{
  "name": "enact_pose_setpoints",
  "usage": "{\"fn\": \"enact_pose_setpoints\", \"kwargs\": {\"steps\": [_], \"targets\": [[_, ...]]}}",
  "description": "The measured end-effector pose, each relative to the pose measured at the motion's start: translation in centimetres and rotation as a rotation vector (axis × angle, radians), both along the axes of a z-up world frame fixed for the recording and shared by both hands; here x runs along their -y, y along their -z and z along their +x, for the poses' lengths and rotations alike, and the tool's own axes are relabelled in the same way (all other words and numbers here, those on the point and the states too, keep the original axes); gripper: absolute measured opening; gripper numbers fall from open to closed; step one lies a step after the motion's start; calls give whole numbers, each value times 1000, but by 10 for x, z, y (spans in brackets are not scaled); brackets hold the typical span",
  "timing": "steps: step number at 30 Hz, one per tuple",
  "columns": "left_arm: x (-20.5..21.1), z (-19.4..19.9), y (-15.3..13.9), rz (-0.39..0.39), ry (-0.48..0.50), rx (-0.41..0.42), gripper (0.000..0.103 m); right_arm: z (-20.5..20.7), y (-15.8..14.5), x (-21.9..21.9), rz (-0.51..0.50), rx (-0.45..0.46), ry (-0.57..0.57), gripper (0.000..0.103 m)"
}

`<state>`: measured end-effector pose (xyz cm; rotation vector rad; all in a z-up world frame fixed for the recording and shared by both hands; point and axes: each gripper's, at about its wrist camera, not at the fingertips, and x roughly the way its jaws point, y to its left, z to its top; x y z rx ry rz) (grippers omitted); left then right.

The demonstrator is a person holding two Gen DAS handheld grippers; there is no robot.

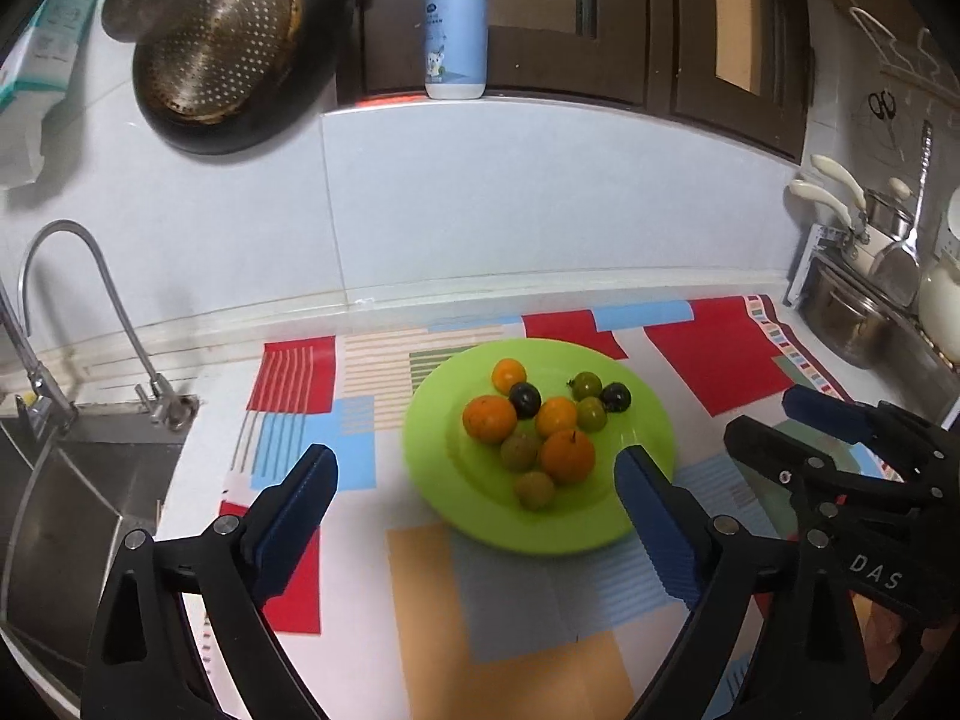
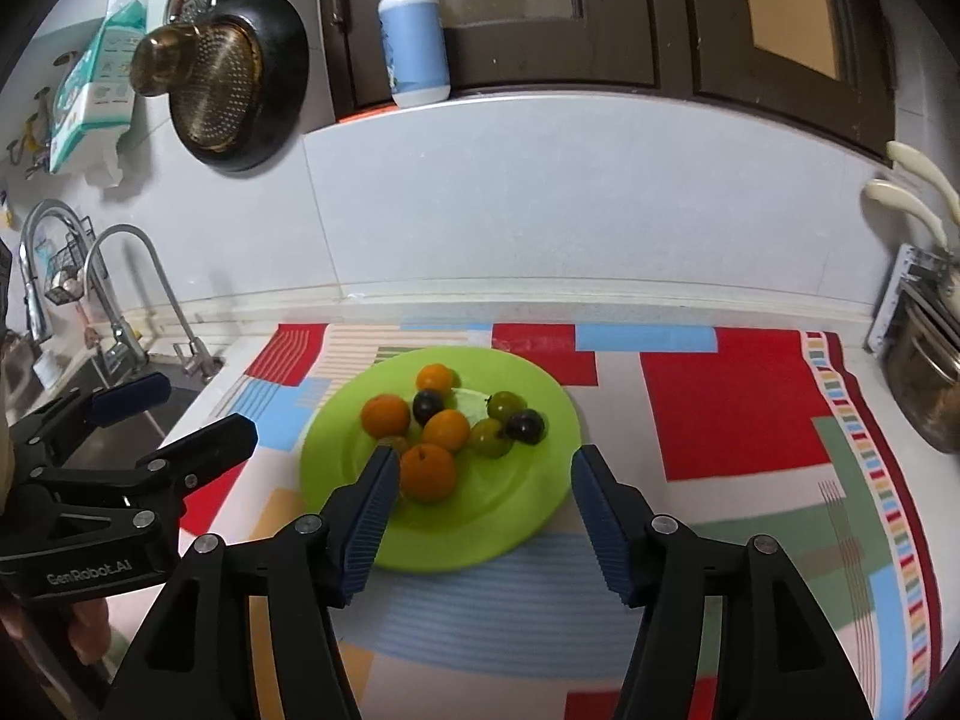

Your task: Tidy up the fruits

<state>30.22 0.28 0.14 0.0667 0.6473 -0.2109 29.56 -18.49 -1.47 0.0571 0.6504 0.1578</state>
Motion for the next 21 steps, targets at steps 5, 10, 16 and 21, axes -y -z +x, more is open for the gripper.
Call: {"fn": "enact_pose_setpoints", "kwargs": {"steps": [5,10,16,21], "targets": [[-7,-26,-7,8,27,31,96,-29,-6,-5,-12,22,41,60],[-12,-50,-14,15,46,61,97,-57,-12,-9,-19,43,73,60],[-13,-79,-21,19,44,90,99,-88,-19,-11,-17,60,92,60],[-14,-110,-26,14,18,111,100,-112,-25,-10,-18,75,82,60]]}}
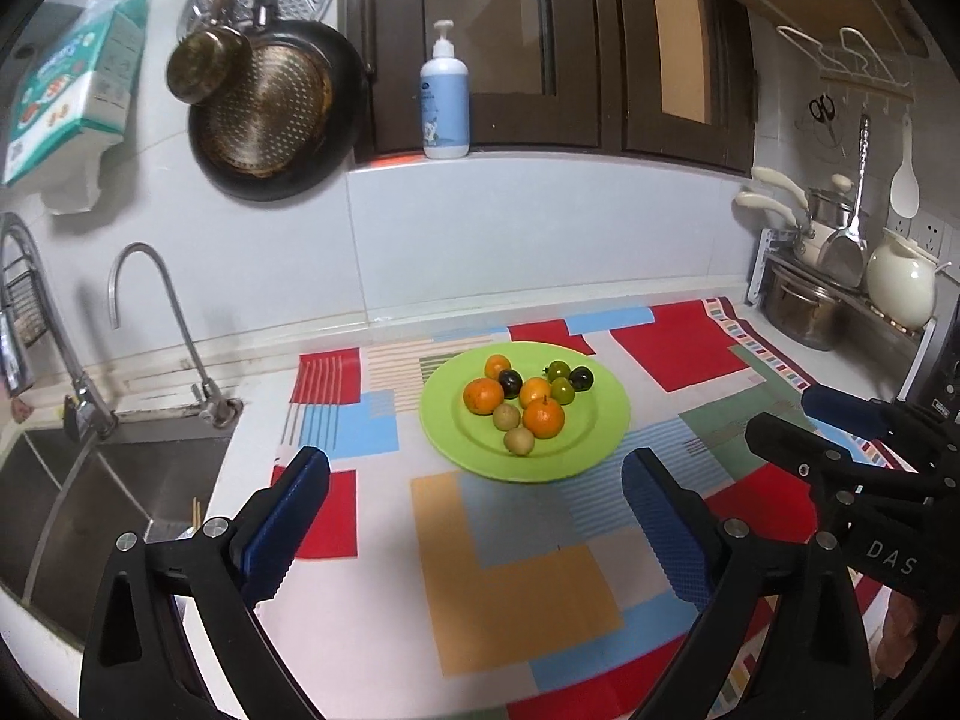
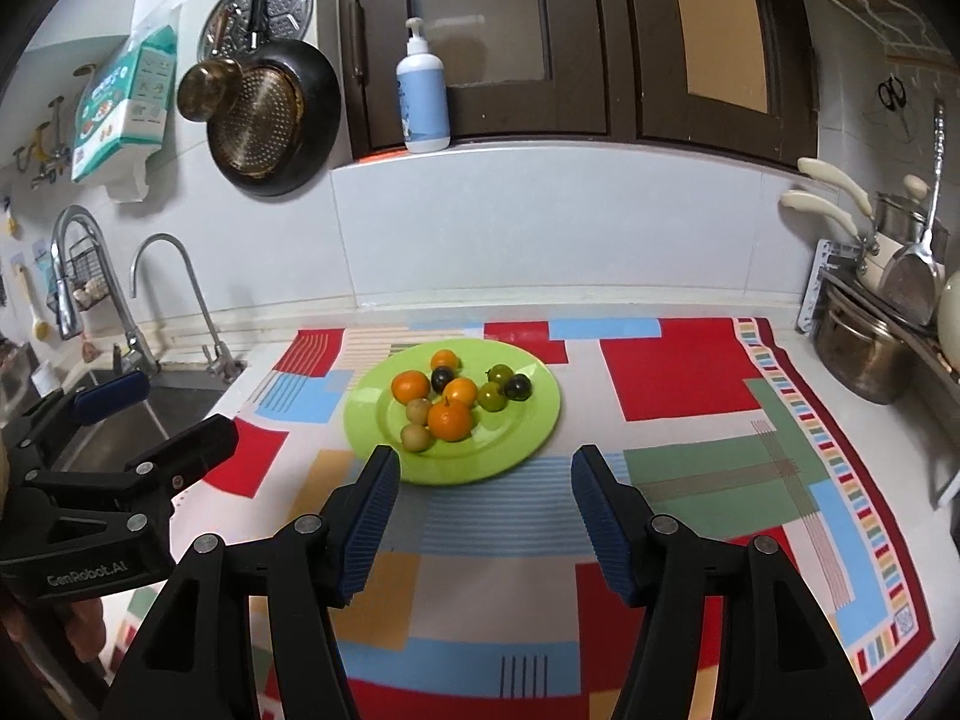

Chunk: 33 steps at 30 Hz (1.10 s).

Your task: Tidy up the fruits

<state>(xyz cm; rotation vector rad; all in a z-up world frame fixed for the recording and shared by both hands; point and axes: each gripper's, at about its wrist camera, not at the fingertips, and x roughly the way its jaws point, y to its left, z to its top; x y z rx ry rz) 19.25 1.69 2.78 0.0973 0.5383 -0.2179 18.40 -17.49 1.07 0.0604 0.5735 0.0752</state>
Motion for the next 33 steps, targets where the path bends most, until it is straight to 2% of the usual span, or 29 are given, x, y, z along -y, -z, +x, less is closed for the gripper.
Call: {"fn": "enact_pose_setpoints", "kwargs": {"steps": [14,18,27,29,33], "targets": [[3,-91,-14,-10,-46,32,103,-87,-16,6,-14,46,-23,61],[2,-112,-16,-14,-48,32,103,-110,-20,7,-20,67,-18,67],[-2,-145,-22,-9,-78,50,103,-143,-24,5,-15,76,-29,67],[-3,-150,-23,-8,-79,54,103,-147,-25,5,-14,77,-26,70],[-2,-158,-24,-1,-78,63,103,-156,-26,7,-10,82,-21,71]]}}
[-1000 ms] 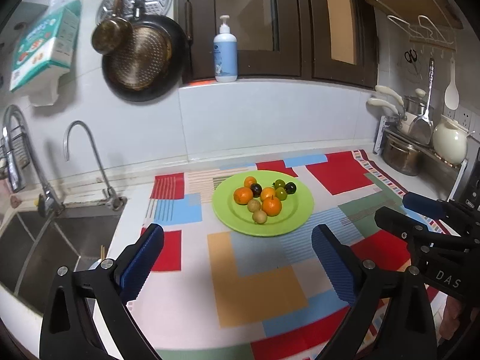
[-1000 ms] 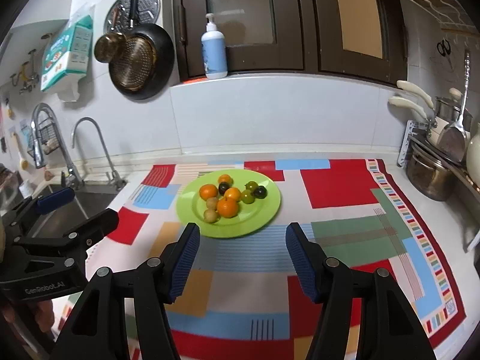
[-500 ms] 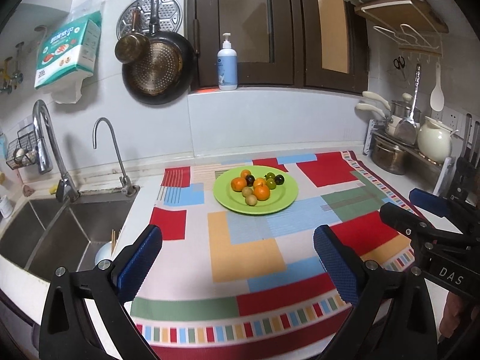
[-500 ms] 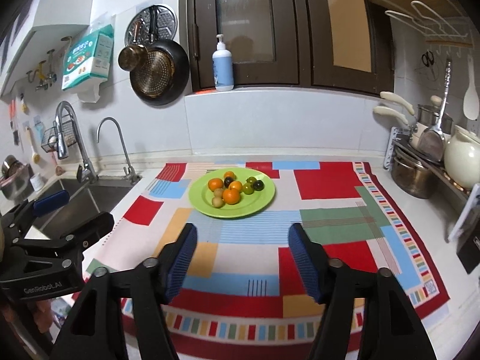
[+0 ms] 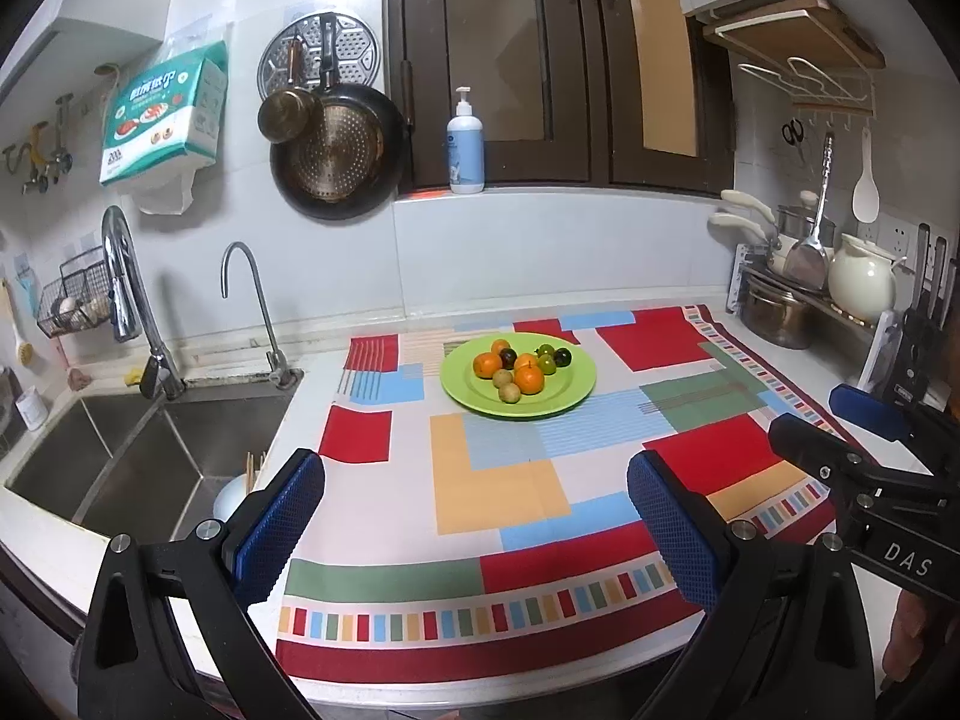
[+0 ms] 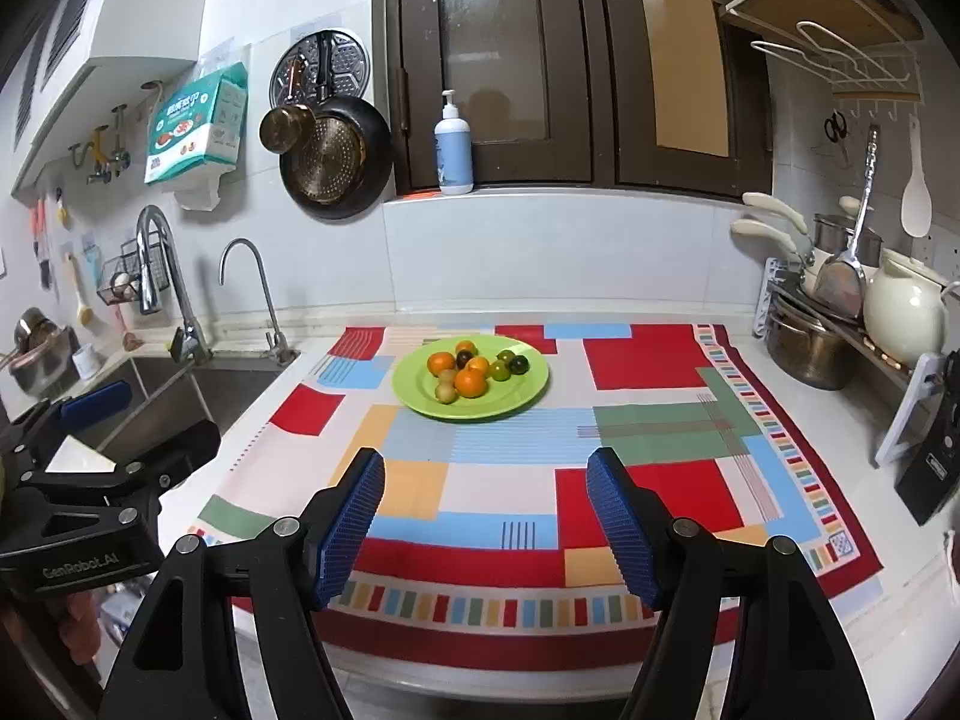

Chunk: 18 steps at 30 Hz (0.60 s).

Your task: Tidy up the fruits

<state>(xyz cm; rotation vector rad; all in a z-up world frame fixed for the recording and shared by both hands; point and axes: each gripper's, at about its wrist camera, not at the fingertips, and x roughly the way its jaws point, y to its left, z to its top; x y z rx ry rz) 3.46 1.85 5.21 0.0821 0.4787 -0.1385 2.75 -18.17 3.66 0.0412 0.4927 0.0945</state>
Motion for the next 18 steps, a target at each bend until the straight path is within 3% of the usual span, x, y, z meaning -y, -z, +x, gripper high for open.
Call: {"fn": "enact_pose_setpoints", "kwargs": {"steps": [18], "targets": [[4,-14,-2,19,-11,22,103,-15,-1,6,7,1,5,71]]}}
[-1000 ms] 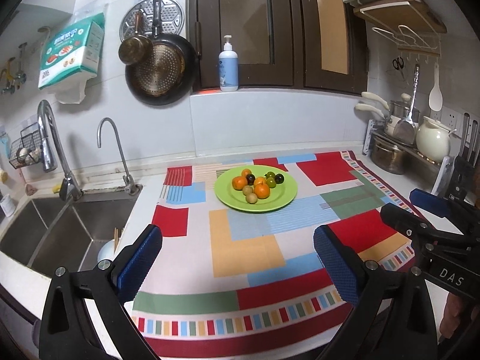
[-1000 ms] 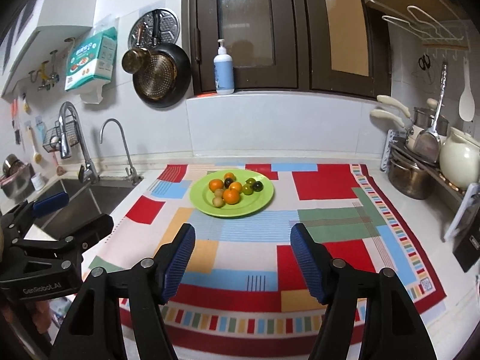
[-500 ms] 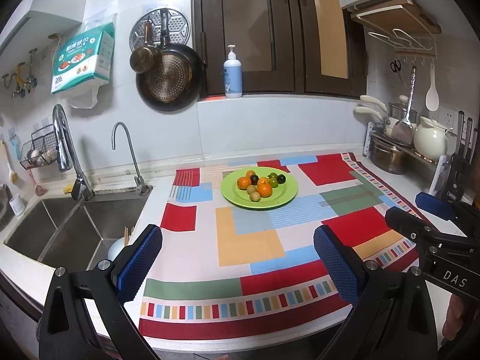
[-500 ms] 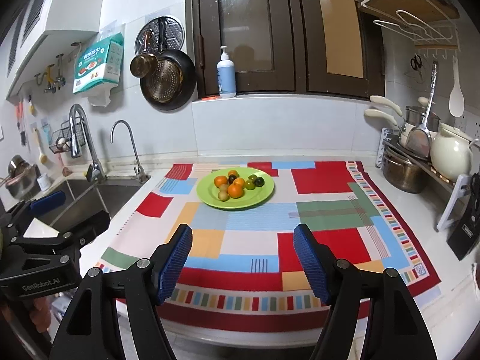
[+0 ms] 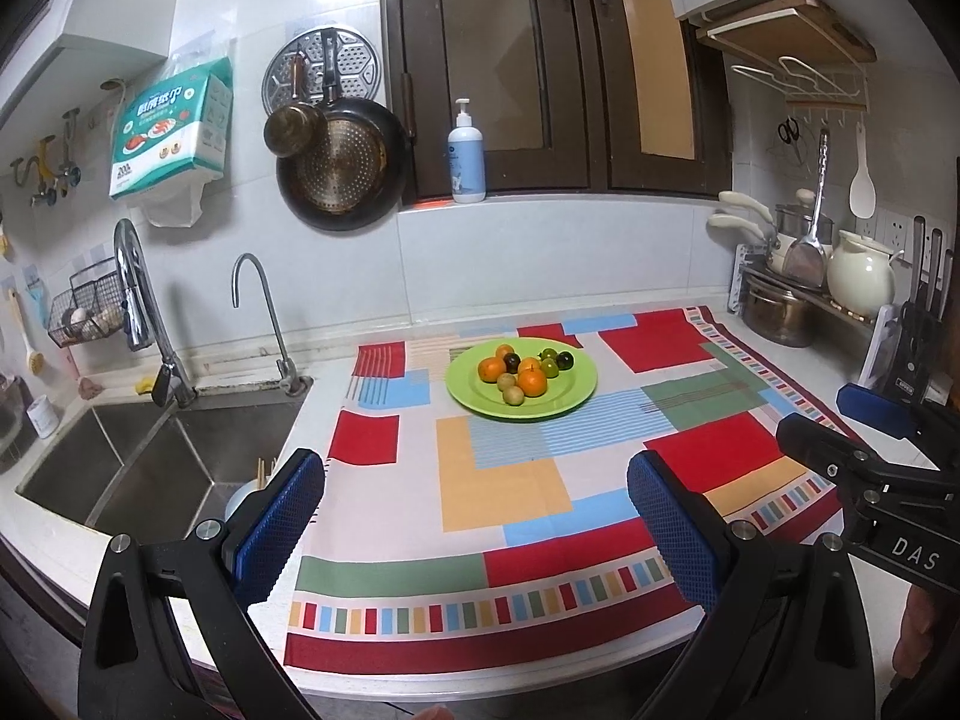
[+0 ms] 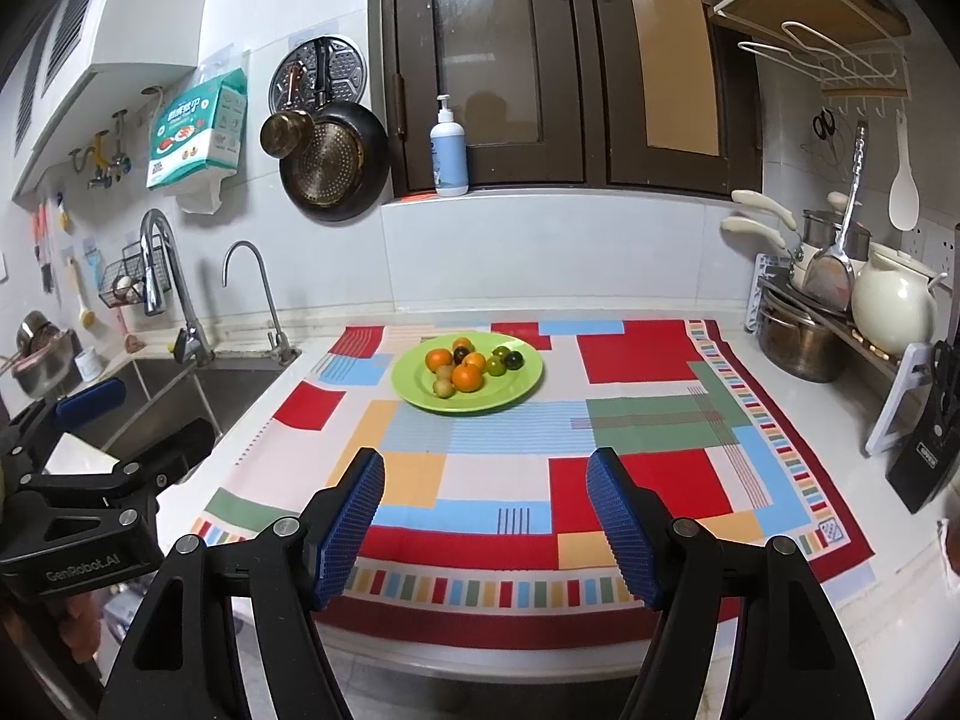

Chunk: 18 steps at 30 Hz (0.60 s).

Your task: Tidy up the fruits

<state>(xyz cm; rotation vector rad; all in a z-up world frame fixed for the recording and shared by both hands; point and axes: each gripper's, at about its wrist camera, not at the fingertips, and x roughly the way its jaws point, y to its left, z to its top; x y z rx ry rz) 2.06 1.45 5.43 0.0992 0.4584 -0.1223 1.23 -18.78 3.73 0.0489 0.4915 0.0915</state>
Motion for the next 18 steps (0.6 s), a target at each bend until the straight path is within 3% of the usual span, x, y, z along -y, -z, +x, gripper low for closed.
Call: {"fn": "enact_pose_setpoints", "kwargs": {"steps": [18], "targets": [[1,1,1,-15,4,-13,103,3,2,4,12,-6,-4,71]]}}
